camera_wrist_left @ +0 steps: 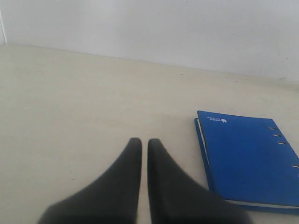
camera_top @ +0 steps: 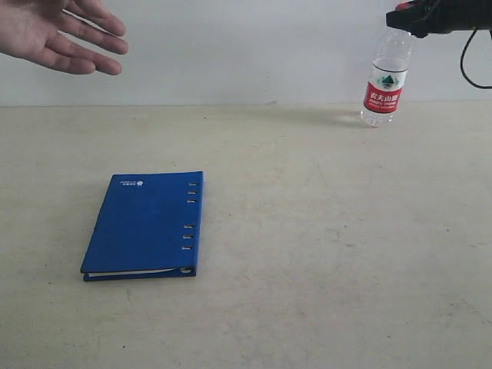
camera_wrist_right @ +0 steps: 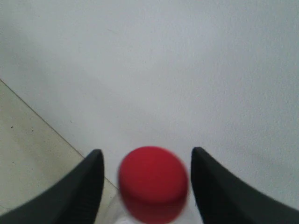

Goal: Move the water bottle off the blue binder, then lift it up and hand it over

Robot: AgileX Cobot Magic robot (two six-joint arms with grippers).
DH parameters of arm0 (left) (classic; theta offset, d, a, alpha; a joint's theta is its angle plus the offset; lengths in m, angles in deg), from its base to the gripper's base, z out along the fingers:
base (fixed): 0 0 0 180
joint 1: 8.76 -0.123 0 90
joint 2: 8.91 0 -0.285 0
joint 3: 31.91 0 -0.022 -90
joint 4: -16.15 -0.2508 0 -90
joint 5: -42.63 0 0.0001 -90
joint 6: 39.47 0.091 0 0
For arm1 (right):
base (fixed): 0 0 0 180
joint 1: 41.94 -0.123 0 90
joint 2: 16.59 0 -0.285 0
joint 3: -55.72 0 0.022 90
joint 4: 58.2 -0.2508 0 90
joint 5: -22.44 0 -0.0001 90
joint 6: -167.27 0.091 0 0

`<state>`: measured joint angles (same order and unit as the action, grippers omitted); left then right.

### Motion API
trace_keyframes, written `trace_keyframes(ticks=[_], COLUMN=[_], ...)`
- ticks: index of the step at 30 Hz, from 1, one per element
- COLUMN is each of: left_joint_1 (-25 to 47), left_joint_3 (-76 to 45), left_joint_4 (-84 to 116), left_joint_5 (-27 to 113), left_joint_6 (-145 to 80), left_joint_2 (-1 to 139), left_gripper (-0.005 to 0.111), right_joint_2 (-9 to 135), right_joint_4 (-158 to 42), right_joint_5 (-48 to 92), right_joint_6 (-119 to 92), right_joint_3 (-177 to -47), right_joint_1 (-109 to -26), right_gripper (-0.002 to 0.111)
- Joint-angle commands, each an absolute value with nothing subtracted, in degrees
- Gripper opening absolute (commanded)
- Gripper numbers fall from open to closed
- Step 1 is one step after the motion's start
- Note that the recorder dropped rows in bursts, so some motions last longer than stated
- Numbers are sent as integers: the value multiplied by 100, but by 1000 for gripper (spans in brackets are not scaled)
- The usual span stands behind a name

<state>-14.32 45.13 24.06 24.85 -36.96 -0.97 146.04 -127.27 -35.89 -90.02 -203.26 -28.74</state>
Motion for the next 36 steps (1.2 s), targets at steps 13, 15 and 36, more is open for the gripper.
trace_keyframes(ticks=[13, 15, 36], left_joint_1=[-1438, -1438, -1438], left_joint_3=[4531, 4531, 4531], left_joint_4=[2387, 2387, 3041], left_joint_5=[2506, 2506, 3873], left_joint_6=[-3674, -3674, -4240], left_joint_2=[-112, -112, -112], left_gripper=[4, 4, 4], right_joint_2=[12998, 12511, 7569], right_joint_4=[-13174, -12629, -9365], right_joint_5=[-4389, -4753, -3937], right_joint_6=[-7274, -6804, -3506], right_joint_3=[-20309, -20309, -20297], right_joint_1=[-2878, -2903, -2989], right_gripper=[49, 27, 0])
